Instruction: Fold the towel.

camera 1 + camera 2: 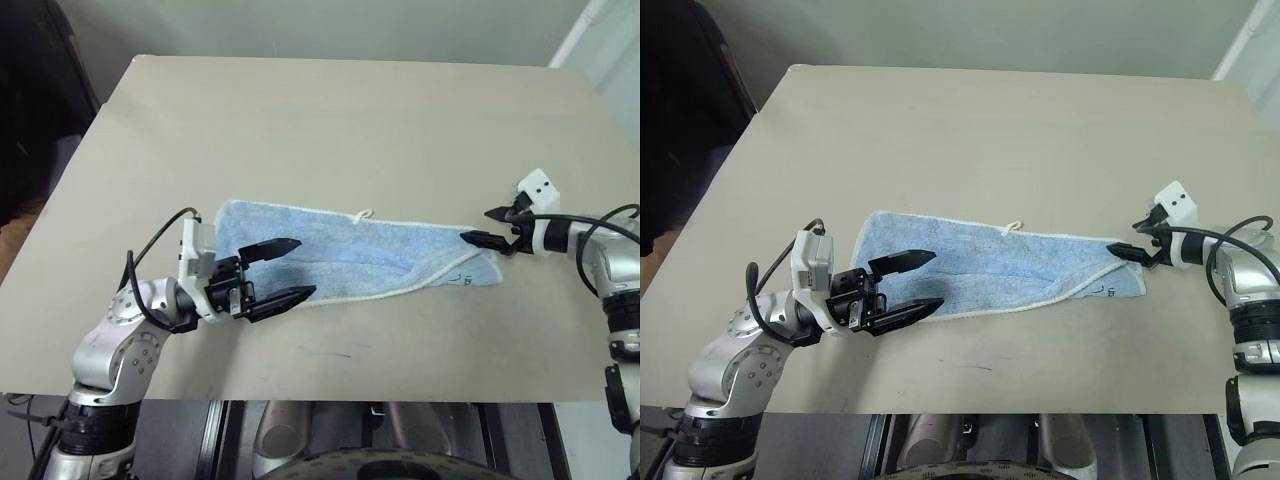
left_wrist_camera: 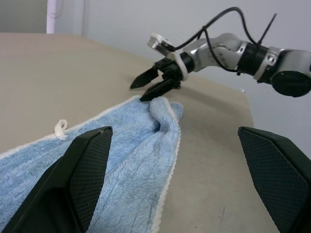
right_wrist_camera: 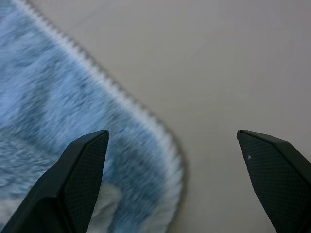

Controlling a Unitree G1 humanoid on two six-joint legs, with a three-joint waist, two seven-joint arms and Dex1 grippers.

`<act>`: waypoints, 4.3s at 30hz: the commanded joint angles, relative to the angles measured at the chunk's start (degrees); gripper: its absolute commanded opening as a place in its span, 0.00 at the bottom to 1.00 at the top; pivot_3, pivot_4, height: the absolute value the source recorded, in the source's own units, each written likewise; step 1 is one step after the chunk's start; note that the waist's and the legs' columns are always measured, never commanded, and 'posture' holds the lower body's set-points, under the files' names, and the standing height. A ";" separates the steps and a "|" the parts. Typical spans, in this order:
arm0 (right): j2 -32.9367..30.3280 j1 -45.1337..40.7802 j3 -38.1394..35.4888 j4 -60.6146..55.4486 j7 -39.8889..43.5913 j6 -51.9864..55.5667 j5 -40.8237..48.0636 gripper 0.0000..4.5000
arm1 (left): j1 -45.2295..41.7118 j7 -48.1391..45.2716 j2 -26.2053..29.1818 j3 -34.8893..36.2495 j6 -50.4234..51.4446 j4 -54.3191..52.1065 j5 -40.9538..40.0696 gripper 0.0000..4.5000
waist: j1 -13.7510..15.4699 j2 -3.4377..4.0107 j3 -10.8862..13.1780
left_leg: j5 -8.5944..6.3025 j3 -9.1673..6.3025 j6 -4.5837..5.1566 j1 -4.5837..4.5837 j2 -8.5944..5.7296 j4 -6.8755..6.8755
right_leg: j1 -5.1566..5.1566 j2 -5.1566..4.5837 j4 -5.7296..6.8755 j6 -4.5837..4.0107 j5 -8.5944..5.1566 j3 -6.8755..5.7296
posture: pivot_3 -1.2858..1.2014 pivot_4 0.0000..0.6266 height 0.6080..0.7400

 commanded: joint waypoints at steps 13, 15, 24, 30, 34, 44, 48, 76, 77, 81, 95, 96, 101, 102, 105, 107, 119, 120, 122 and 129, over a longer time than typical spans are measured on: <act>1.14 -0.95 -2.48 -4.18 0.00 4.99 1.38 0.99 | -3.11 0.60 -0.27 -2.12 -0.85 -0.73 1.25 1.00 | -0.10 0.00 0.00 | 0.09 0.02 -0.01 0.04 0.00 0.00 | 0.00 0.01 0.04 0.18 -0.09 0.00 | 0.52 0.24 0.68; 1.41 -2.02 -2.39 -2.30 0.21 5.91 1.32 0.99 | -2.99 0.52 -0.38 -2.21 -1.03 -0.60 1.42 1.00 | -0.09 0.00 0.00 | 0.09 0.01 -0.01 0.03 0.00 0.00 | 0.00 0.01 0.04 0.14 -0.06 0.00 | 0.52 0.24 0.68; 1.41 -5.65 -1.29 5.48 3.14 5.20 0.09 0.99 | -2.50 1.63 -1.11 -2.94 -0.78 -1.77 2.06 1.00 | -0.06 0.00 0.00 | 0.08 0.00 -0.01 0.01 0.00 0.00 | 0.00 0.01 0.04 0.02 0.00 0.00 | 0.52 0.24 0.68; 1.74 -5.12 -0.24 7.20 5.75 2.60 -0.70 0.73 | -4.77 5.50 -0.90 -3.87 3.23 -5.93 0.39 1.00 | 0.01 0.00 0.00 | 0.09 -0.01 -0.01 0.02 -0.01 0.00 | 0.00 0.01 0.05 0.00 0.02 0.00 | 0.52 0.24 0.68; 1.94 -3.16 0.06 4.20 6.55 1.59 -1.05 0.45 | -6.11 7.05 -0.72 -3.85 4.79 -6.98 -0.36 1.00 | -0.03 0.00 0.00 | 0.09 0.00 -0.02 0.03 0.00 0.00 | 0.00 0.02 0.06 -0.01 0.02 0.00 | 0.52 0.24 0.68; 3.47 -4.36 0.35 5.90 5.05 -0.22 -3.26 0.40 | -6.77 7.10 -0.72 -4.14 4.82 -6.98 -0.07 1.00 | -0.13 -0.01 -0.01 | 0.14 0.00 -0.03 0.12 0.00 0.00 | 0.05 0.01 0.09 0.01 0.02 0.01 | 0.52 0.24 0.68; 4.24 -5.81 -0.01 8.92 3.40 -1.45 -4.57 0.17 | -6.71 6.95 -1.03 -4.45 4.28 -6.53 0.50 1.00 | -0.27 -0.01 0.00 | 0.15 0.01 -0.04 0.15 0.01 0.00 | 0.05 0.02 0.10 0.04 0.01 0.01 | 0.52 0.24 0.68; -3.46 0.40 -14.61 -36.62 4.76 13.00 17.12 0.00 | -28.95 0.69 9.34 6.32 -7.64 45.91 13.21 1.00 | -0.04 0.07 0.05 | 0.19 -0.04 -0.14 -0.12 -0.04 -0.01 | -0.07 0.05 0.06 -0.02 0.02 0.01 | 0.52 0.24 0.68; -3.84 0.06 -15.28 -37.41 4.36 13.52 17.93 0.00 | -29.99 -0.02 9.46 6.26 -9.64 48.72 14.31 1.00 | 0.01 0.07 0.05 | 0.18 -0.04 -0.14 -0.12 -0.05 -0.01 | -0.08 0.05 0.05 -0.01 0.01 0.01 | 0.52 0.24 0.68; -5.12 -2.23 -17.98 -40.05 2.90 15.56 21.49 0.00 | -35.06 -0.24 10.58 6.47 -13.50 62.84 18.10 1.00 | 0.05 0.03 0.07 | 0.16 -0.05 -0.16 -0.17 -0.07 0.00 | -0.13 0.05 0.06 0.01 -0.04 0.01 | 0.52 0.24 0.68; -8.47 -13.56 -24.85 -39.57 -2.32 22.69 35.33 0.00 | -45.31 -8.08 8.88 5.30 -18.10 85.87 25.29 1.00 | 0.58 -0.03 0.05 | 0.57 -0.05 -0.68 -0.96 -0.12 0.03 | -0.86 0.06 0.09 0.10 -0.06 -0.01 | 0.52 0.24 0.68; -8.68 -14.26 -25.37 -39.60 -2.89 23.33 36.43 0.00 | -45.65 -8.58 8.26 5.02 -18.18 86.51 25.82 1.00 | 0.64 -0.03 0.05 | 0.60 -0.05 -0.68 -1.07 -0.13 0.06 | -0.97 0.04 0.11 0.12 -0.05 -0.01 | 0.52 0.24 0.68; -9.60 -16.55 -26.38 -40.00 -4.77 25.08 40.48 0.00 | -47.30 -9.12 6.01 4.92 -19.34 88.33 27.37 1.00 | 0.80 -0.05 0.04 | 0.65 -0.02 -0.69 -1.22 -0.13 0.12 | -1.10 0.05 0.12 0.18 -0.01 -0.01 | 0.52 0.24 0.68; -9.78 -17.14 -26.41 -40.09 -5.14 25.37 41.32 0.00 | -47.66 -9.28 5.49 4.83 -19.36 88.55 27.64 1.00 | 0.81 -0.05 0.04 | 0.65 -0.01 -0.68 -1.22 -0.13 0.12 | -1.10 0.04 0.12 0.21 0.00 -0.01 | 0.52 0.24 0.68; -10.31 -18.37 -26.02 -40.61 -6.03 25.95 43.16 0.00 | -48.31 -9.61 4.36 4.57 -19.69 88.99 28.64 1.00 | 0.83 -0.05 0.04 | 0.69 0.02 -0.62 -1.23 -0.14 0.16 | -1.10 0.04 0.13 0.29 0.06 -0.01 | 0.52 0.24 0.68; -10.80 -19.19 -25.89 -40.85 -6.48 26.63 44.76 0.00 | -48.89 -10.65 3.55 4.01 -19.42 89.27 29.47 1.00 | 0.83 -0.05 0.04 | 0.71 0.06 -0.59 -1.24 -0.14 0.21 | -1.09 0.04 0.13 0.35 0.09 0.01 | 0.52 0.24 0.68; -12.63 -16.18 -25.20 -42.80 -7.43 27.40 47.26 0.00 | -52.03 -15.70 -0.39 -0.86 -20.73 89.45 35.07 1.00 | 0.97 -0.05 0.04 | 0.21 0.01 0.34 -1.49 -0.18 1.22 | -1.10 0.00 0.54 0.63 0.17 0.02 | 0.52 0.24 0.68; -12.60 -15.96 -25.25 -42.96 -7.57 27.34 47.37 0.00 | -52.43 -15.39 -0.57 -0.76 -20.85 89.65 35.17 1.00 | 1.01 -0.05 0.04 | 0.20 0.01 0.34 -1.50 -0.19 1.25 | -1.10 -0.01 0.59 0.63 0.17 0.02 | 0.52 0.24 0.68; -12.65 -15.80 -25.24 -43.04 -7.77 27.19 47.57 0.00 | -52.73 -15.21 -0.66 -0.67 -20.82 89.90 35.32 1.00 | 1.03 -0.05 0.04 | 0.21 0.02 0.34 -1.55 -0.20 1.30 | -1.18 -0.03 0.68 0.63 0.17 0.02 | 0.52 0.24 0.68; -12.62 -15.49 -25.40 -43.62 -8.39 27.07 48.03 0.00 | -55.85 -12.84 -2.41 -1.50 -21.44 91.00 36.96 1.00 | 1.17 -0.05 0.04 | 0.28 0.06 0.22 -1.98 -0.21 1.58 | -1.67 -0.03 1.04 0.84 0.04 0.04 | 0.52 0.24 0.68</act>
